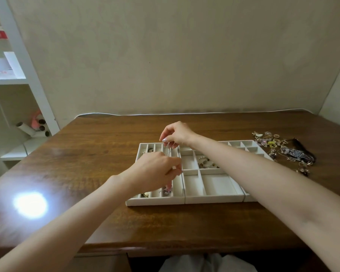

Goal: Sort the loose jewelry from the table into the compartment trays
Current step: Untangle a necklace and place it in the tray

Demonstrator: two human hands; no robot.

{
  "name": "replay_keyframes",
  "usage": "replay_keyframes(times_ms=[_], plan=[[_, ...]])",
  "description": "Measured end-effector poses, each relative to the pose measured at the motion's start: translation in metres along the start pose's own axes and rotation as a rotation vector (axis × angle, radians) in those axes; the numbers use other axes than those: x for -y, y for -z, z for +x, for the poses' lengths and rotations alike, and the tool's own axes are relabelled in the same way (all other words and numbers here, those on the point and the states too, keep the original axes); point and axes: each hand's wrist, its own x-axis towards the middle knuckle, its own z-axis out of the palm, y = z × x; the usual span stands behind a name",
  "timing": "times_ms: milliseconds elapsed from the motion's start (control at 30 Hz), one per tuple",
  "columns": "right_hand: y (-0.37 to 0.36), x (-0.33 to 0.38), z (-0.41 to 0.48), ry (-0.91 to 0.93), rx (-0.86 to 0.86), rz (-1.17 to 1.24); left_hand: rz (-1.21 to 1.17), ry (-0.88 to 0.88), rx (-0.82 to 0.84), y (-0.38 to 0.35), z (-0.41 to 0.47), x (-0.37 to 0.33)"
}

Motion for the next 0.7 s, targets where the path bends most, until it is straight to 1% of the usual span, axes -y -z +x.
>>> replay_keyframes(times_ms=[67, 133, 167, 233, 333, 500, 567, 700], plan=[[-0.002, 0.001, 0.000, 0.038, -0.024, -0.064, 0.079, -0.117, -0.086, -0.002, -0.003, -0.001], [-0.004, 0.001, 0.000, 0.067, -0.042, -0.118, 0.101, -0.221, -0.206, -0.006, -0.004, -0.001], [-0.005, 0.001, 0.001, 0.076, -0.044, -0.134, 0.087, -0.262, -0.249, -0.008, -0.005, -0.002], [-0.005, 0.001, 0.002, 0.084, -0.048, -0.145, 0.012, -0.285, -0.280, -0.010, -0.004, -0.002], [-0.005, 0.002, 0.003, 0.097, -0.064, -0.143, 0.004, -0.207, -0.315, -0.010, -0.002, 0.002], [-0.003, 0.005, 0.002, 0.141, -0.084, -0.172, 0.069, 0.049, -0.238, -0.010, 0.000, 0.011], [-0.003, 0.006, 0.000, 0.152, -0.081, -0.182, 0.077, 0.081, -0.194, -0.013, -0.001, 0.012], [-0.003, 0.005, 0.001, 0.153, -0.089, -0.199, 0.096, 0.073, -0.131, -0.019, 0.000, 0.014]])
